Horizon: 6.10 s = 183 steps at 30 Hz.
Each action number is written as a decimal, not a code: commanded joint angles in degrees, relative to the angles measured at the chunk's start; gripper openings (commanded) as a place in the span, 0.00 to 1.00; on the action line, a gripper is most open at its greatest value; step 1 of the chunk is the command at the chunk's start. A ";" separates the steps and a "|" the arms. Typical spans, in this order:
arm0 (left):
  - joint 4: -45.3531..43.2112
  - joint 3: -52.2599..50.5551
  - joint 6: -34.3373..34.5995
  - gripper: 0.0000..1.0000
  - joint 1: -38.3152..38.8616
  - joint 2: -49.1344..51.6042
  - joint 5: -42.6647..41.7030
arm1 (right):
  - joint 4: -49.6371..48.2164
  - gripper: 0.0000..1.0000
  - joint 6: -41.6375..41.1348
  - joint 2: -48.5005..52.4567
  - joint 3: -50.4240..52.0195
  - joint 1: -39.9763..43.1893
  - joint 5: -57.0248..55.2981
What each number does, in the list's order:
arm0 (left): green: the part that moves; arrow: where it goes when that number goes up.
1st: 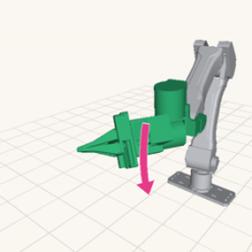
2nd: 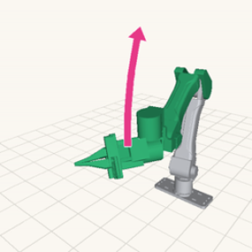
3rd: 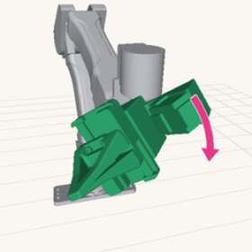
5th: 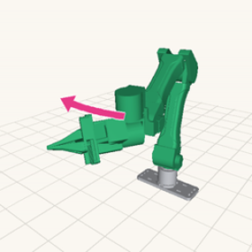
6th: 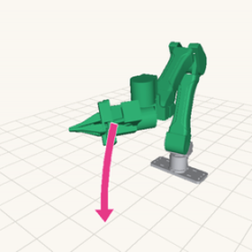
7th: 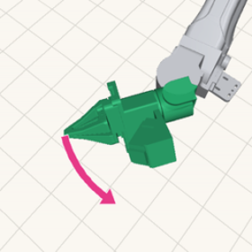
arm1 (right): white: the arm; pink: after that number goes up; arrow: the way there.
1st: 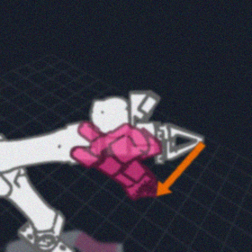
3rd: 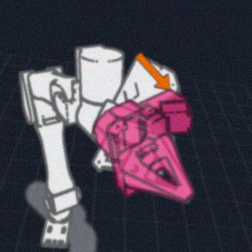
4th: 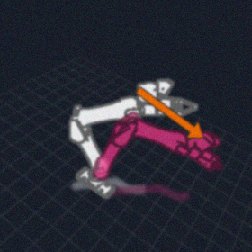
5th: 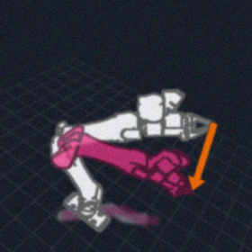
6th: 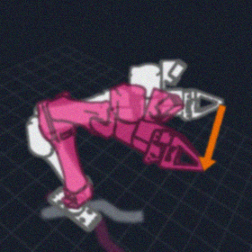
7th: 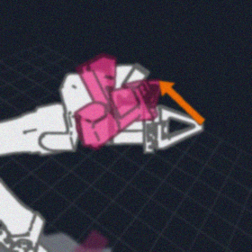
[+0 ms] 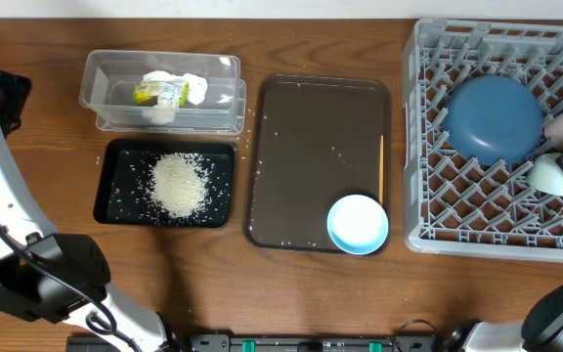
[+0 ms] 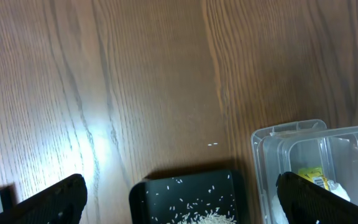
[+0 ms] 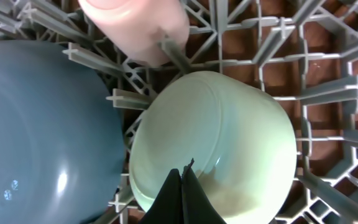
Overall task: Sort waste into correct bins and load items into the dishwasher rack
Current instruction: 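Set the mint-green bowl into the rack and release it, then reach the right gripper to the light-blue bowl and grasp its rim, then lift the light-blue bowl and carry it to the rack's top right, then lower the light-blue bowl into the rack and open the right gripper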
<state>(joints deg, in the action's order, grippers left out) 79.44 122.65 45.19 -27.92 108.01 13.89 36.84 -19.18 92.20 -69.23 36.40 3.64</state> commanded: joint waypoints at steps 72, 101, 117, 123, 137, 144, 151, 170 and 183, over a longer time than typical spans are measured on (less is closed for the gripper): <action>0.17 0.15 0.13 1.00 -0.02 0.35 0.72 | -2.51 0.35 0.83 -11.50 -0.52 -6.21 20.59; 0.17 0.15 0.13 1.00 -0.02 0.35 0.72 | 16.48 0.73 -2.29 2.36 -0.52 -71.82 5.79; 0.17 0.15 0.13 1.00 -0.02 0.35 0.72 | 17.86 0.63 -6.91 10.73 0.24 -78.23 0.66; 0.17 0.15 0.13 1.00 -0.02 0.35 0.72 | 17.53 0.46 -6.93 15.47 0.24 -78.71 -0.15; 0.17 0.15 0.13 1.00 -0.02 0.35 0.72 | 23.98 0.01 -4.24 14.93 -10.88 -78.66 -0.83; 0.17 0.15 0.13 1.00 -0.02 0.35 0.72 | 29.99 0.01 3.52 14.93 -26.43 -73.66 -0.87; 0.17 0.15 0.13 1.00 -0.02 0.35 0.72 | 30.51 0.01 10.88 14.93 -43.74 -57.42 4.72; 0.17 0.15 0.13 1.00 -0.02 0.35 0.72 | -12.26 0.01 18.64 24.55 -43.01 -11.56 57.57; 0.17 0.15 0.13 1.00 -0.02 0.35 0.72 | -47.28 0.01 -13.99 44.13 -43.01 -4.33 75.08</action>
<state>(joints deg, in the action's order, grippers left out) 79.44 122.65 45.19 -27.92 108.01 13.89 -8.51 -22.94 134.34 -112.18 31.16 73.47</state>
